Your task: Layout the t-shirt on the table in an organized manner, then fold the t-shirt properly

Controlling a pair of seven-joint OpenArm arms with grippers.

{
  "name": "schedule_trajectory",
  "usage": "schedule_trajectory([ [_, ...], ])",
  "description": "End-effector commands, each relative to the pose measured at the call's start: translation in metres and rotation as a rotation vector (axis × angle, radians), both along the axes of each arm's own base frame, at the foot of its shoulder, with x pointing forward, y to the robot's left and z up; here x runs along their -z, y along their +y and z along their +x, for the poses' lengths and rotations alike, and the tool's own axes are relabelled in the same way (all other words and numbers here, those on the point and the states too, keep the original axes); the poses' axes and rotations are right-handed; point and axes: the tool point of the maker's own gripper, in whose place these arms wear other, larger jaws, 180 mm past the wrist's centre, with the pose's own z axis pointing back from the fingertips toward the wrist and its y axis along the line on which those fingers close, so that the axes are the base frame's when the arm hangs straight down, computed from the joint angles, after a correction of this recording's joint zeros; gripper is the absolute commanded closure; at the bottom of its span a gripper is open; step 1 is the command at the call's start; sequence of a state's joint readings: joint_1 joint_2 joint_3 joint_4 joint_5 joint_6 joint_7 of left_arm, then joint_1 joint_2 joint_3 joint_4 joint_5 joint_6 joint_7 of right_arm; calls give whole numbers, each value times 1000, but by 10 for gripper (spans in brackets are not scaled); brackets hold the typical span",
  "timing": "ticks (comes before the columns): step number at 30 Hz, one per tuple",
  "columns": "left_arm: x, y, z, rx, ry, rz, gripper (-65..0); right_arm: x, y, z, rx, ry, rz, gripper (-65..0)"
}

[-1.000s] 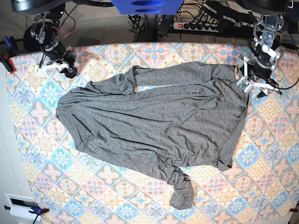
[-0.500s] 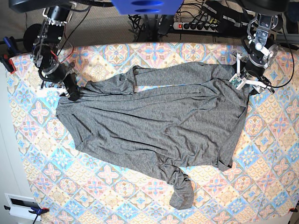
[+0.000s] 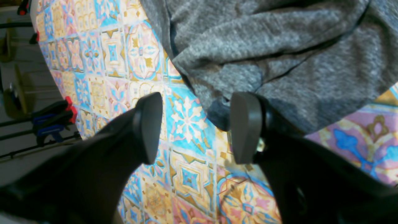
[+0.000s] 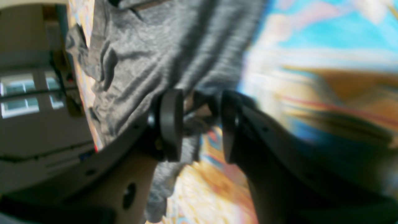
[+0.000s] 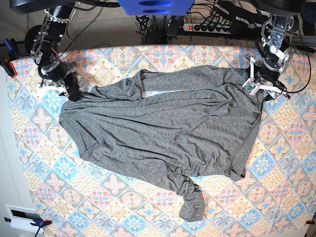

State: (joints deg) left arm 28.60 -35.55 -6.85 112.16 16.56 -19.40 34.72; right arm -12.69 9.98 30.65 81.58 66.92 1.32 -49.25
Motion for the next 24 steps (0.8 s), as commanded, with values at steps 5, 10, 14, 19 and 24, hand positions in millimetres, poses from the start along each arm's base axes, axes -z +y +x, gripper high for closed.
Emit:
schedule_trajectory([
  [5, -10, 5, 6, 5, -32, 21, -343, -11, -32, 1, 24, -1, -80, -205],
  [10, -10, 5, 7, 3, -34, 21, -343, -10, -36, 1, 40, 1, -79, -205],
  [14, -10, 5, 7, 2, -35, 21, -343, -5, -36, -1, 68, 30, -63, -205],
  [19, -10, 5, 7, 1, -35, 17, -343, -1, -23, 1, 31, 40, -55, -205],
  [24, -10, 4, 7, 2, -36, 12, -343, 3, -7, 3, -13, 50, -46, -205],
])
